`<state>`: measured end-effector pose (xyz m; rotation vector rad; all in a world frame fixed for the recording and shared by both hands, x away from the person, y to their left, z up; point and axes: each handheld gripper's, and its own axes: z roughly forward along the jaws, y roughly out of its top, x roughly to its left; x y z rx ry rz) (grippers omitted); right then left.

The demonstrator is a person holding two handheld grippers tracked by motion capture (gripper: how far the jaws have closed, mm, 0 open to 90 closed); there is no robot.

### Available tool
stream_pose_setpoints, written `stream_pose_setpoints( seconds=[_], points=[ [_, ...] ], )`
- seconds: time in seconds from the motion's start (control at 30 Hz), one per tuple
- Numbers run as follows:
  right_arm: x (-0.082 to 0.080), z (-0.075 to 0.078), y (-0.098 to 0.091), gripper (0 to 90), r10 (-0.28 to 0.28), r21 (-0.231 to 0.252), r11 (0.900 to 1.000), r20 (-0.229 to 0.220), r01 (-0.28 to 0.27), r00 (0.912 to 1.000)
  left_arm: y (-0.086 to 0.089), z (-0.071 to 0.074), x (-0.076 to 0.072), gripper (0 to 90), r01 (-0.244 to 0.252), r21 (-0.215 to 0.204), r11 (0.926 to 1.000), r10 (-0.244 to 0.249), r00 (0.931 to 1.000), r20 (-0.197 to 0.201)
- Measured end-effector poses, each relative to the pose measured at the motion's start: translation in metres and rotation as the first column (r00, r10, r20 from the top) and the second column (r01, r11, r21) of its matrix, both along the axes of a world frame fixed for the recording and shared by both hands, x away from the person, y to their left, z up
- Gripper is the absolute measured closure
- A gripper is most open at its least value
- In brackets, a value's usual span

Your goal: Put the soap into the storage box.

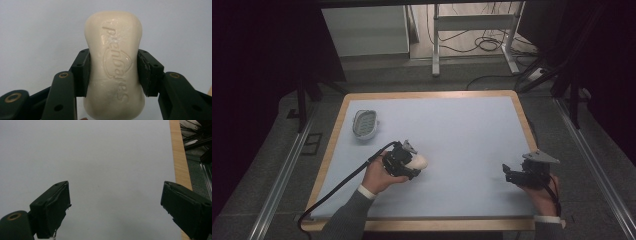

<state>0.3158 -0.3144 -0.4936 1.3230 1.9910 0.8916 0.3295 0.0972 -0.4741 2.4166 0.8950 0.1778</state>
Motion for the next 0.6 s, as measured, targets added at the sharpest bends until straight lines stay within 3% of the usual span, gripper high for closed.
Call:
stream_pose_setpoints(
  seconds=[0.6],
  points=[
    [0.0,0.0,-0.002,8.7,-0.003,0.0,1.0,-0.001,0.003,1.0,0.014,0.009,0.012,49.4,-0.035,-0.012,0.9993,0.035,0.9994,0.006]
  ],
)
